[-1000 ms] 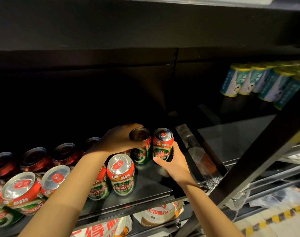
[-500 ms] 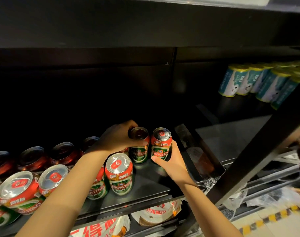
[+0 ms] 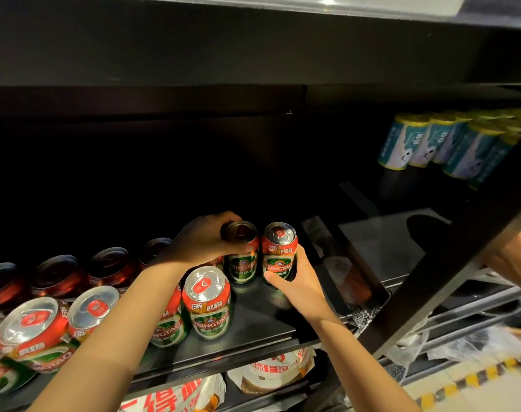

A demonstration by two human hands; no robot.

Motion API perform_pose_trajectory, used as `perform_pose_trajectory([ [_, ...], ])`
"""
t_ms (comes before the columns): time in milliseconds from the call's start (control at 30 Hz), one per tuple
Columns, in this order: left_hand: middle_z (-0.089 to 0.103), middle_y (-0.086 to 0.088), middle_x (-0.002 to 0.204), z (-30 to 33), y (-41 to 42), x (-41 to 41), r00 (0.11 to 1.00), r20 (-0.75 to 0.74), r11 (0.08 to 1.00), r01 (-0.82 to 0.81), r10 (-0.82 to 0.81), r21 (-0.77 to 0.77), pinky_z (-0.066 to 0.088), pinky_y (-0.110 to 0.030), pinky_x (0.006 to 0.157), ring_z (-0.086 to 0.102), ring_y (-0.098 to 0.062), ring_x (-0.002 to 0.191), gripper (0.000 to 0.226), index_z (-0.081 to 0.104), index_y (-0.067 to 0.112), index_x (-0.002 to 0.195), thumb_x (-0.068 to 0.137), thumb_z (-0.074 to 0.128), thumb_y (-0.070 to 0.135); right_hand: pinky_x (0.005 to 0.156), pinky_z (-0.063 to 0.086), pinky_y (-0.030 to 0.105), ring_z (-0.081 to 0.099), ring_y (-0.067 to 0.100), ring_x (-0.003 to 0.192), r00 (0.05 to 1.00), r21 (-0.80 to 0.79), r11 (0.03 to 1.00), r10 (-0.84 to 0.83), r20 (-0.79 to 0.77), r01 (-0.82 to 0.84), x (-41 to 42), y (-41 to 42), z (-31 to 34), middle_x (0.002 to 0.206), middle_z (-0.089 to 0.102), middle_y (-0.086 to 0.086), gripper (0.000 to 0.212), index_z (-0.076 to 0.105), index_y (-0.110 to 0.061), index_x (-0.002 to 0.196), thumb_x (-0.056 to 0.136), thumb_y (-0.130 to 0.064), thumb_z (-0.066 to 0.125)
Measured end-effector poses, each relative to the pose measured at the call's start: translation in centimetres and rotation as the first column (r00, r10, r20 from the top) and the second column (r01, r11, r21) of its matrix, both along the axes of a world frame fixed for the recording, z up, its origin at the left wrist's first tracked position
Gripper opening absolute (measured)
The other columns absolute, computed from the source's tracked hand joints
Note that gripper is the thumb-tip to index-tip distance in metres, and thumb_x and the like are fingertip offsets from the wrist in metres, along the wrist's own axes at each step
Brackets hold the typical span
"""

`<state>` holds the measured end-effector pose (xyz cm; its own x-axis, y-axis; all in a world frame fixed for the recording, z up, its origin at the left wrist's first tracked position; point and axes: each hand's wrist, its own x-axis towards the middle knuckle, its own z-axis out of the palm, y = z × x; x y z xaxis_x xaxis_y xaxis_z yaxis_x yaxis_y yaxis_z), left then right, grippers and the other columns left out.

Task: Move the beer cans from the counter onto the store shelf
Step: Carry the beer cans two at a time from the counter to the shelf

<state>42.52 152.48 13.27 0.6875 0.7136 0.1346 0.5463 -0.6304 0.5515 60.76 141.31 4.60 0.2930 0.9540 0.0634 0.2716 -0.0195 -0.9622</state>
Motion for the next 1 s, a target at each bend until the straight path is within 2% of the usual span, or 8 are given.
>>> perform_pose_trajectory([
  [133,0.064,-0.001,0.112,-0.01,0.01,0.18,0.999,0.000,0.999,-0.034,0.034,0.015,0.050,-0.028,0.087,0.060,-0.014,0.100,0.067,0.056,0.015,0.118,0.069,0.071,0.057,0.075,0.043,0.000,0.053,-0.016,0.103,1.000,0.003,1.000,-0.003,-0.014,0.003,0.01,-0.08,-0.04,0.122,0.054,-0.017,0.069,0.037,-0.036,0.131,0.079,-0.018,0.077],
  [300,0.065,-0.003,0.111,-0.10,-0.01,0.32,0.998,-0.009,0.998,-0.061,0.061,0.029,0.049,-0.023,0.083,0.061,-0.015,0.098,0.060,0.056,0.013,0.117,0.071,0.073,0.048,0.076,0.043,0.002,0.054,-0.015,0.101,1.000,0.013,1.000,-0.020,-0.010,0.020,0.14,-0.07,-0.14,0.119,0.055,-0.016,0.065,0.041,-0.031,0.130,0.078,-0.019,0.078],
  [367,0.065,-0.004,0.112,-0.15,0.06,0.35,0.997,-0.020,0.997,-0.067,0.068,0.035,0.048,-0.020,0.081,0.062,-0.016,0.098,0.067,0.055,0.012,0.117,0.068,0.073,0.054,0.076,0.044,0.002,0.054,-0.015,0.102,1.000,0.015,1.000,-0.020,-0.006,0.020,0.16,-0.04,-0.13,0.119,0.056,-0.016,0.063,0.042,-0.032,0.128,0.078,-0.021,0.078],
  [433,0.065,-0.003,0.111,-0.11,-0.01,0.38,0.997,-0.011,0.996,-0.075,0.076,0.038,0.044,-0.014,0.077,0.061,-0.012,0.096,0.070,0.055,0.013,0.117,0.065,0.073,0.057,0.077,0.044,0.003,0.055,-0.013,0.103,1.000,0.023,1.000,-0.018,-0.013,0.018,0.23,-0.04,-0.19,0.120,0.057,-0.015,0.062,0.043,-0.033,0.128,0.078,-0.022,0.078],
  [567,0.064,0.000,0.111,-0.03,-0.16,0.29,0.996,-0.002,0.996,-0.084,0.084,0.039,0.035,-0.003,0.070,0.053,-0.003,0.089,0.055,0.056,0.014,0.118,0.073,0.075,0.040,0.080,0.043,0.002,0.054,-0.011,0.107,1.000,0.034,0.999,-0.006,-0.025,0.007,0.31,-0.02,-0.25,0.123,0.057,-0.016,0.063,0.044,-0.031,0.133,0.079,-0.024,0.076],
  [667,0.065,-0.001,0.112,0.01,-0.14,0.19,0.998,0.008,0.998,-0.059,0.059,0.018,0.037,-0.004,0.072,0.055,-0.003,0.090,0.053,0.057,0.014,0.117,0.073,0.075,0.038,0.083,0.044,0.005,0.054,-0.009,0.109,1.000,0.036,0.999,0.002,-0.014,-0.002,0.31,0.05,-0.30,0.124,0.058,-0.016,0.063,0.043,-0.032,0.135,0.081,-0.026,0.074],
  [833,0.065,-0.002,0.111,-0.04,-0.03,0.01,0.999,0.024,0.999,-0.034,0.034,0.006,0.045,-0.014,0.079,0.061,-0.010,0.096,0.054,0.058,0.015,0.117,0.071,0.076,0.038,0.088,0.045,0.013,0.054,-0.007,0.112,1.000,0.035,0.999,0.008,0.002,-0.008,0.26,0.16,-0.47,0.126,0.057,-0.018,0.064,0.038,-0.035,0.139,0.084,-0.027,0.071],
  [1000,0.065,-0.001,0.113,-0.18,0.06,0.02,1.000,0.027,1.000,-0.014,0.014,-0.008,0.043,-0.011,0.079,0.058,-0.006,0.094,0.054,0.058,0.015,0.118,0.071,0.077,0.036,0.089,0.045,0.015,0.054,-0.005,0.113,1.000,0.036,0.999,-0.004,0.016,0.003,0.34,0.26,-0.65,0.126,0.057,-0.016,0.069,0.038,-0.033,0.139,0.081,-0.027,0.074],
])
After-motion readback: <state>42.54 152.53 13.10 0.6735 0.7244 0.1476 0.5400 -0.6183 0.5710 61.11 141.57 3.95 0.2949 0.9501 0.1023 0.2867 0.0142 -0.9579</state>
